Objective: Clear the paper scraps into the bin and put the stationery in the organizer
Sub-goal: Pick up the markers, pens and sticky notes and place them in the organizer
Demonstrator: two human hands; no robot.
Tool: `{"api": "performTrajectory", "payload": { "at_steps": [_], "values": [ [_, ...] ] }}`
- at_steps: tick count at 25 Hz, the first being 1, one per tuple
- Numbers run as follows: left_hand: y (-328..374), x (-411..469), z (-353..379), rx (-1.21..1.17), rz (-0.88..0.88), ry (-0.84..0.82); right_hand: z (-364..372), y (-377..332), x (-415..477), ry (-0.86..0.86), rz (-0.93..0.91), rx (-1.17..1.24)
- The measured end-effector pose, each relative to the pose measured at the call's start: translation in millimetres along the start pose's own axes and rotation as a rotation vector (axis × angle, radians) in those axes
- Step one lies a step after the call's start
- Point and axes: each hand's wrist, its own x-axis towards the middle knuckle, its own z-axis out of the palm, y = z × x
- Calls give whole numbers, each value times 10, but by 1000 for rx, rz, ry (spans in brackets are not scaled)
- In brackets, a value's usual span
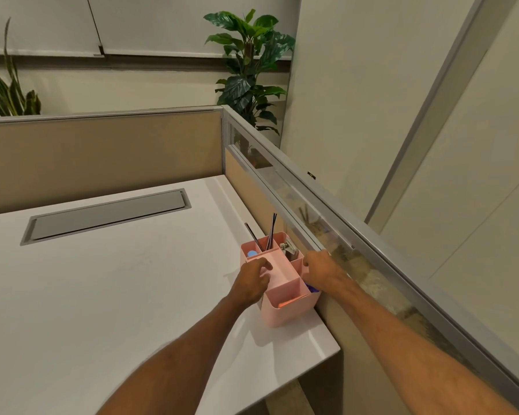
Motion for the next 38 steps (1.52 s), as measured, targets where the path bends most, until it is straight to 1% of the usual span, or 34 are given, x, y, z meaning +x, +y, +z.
{"api": "performTrajectory", "payload": {
  "at_steps": [5,6,8,12,15,18,20,25,30,34,36,38],
  "values": [
    [-86,-282,-163,66,34,91,-100,-164,-51,184,-23,149],
    [-135,-380,-211,100,41,97,-58,-237,-114,190,-42,165],
    [-256,-623,-315,170,64,107,118,-431,-295,143,-86,162],
    [-630,-1253,-638,355,108,185,620,-937,-830,96,-173,141],
    [-922,-1889,-939,429,34,195,913,-1372,-1377,36,-257,98],
    [-1202,-2636,-1241,488,-25,183,1192,-1777,-1983,45,-309,81],
    [-1410,-3164,-1426,518,-60,181,1404,-2024,-2399,18,-345,54],
    [-1834,-4176,-1641,518,-160,204,1786,-2443,-3181,-6,-427,42],
    [-2050,-4833,-1573,491,-250,252,2138,-2693,-3660,16,-513,-6],
    [-2205,-5114,-1398,482,-330,303,2438,-2721,-3809,43,-571,-64],
    [-2256,-5222,-1295,466,-344,337,2584,-2697,-3871,32,-614,-75],
    [-2308,-5313,-1193,460,-324,393,2716,-2677,-3944,64,-686,-62]
  ]
}}
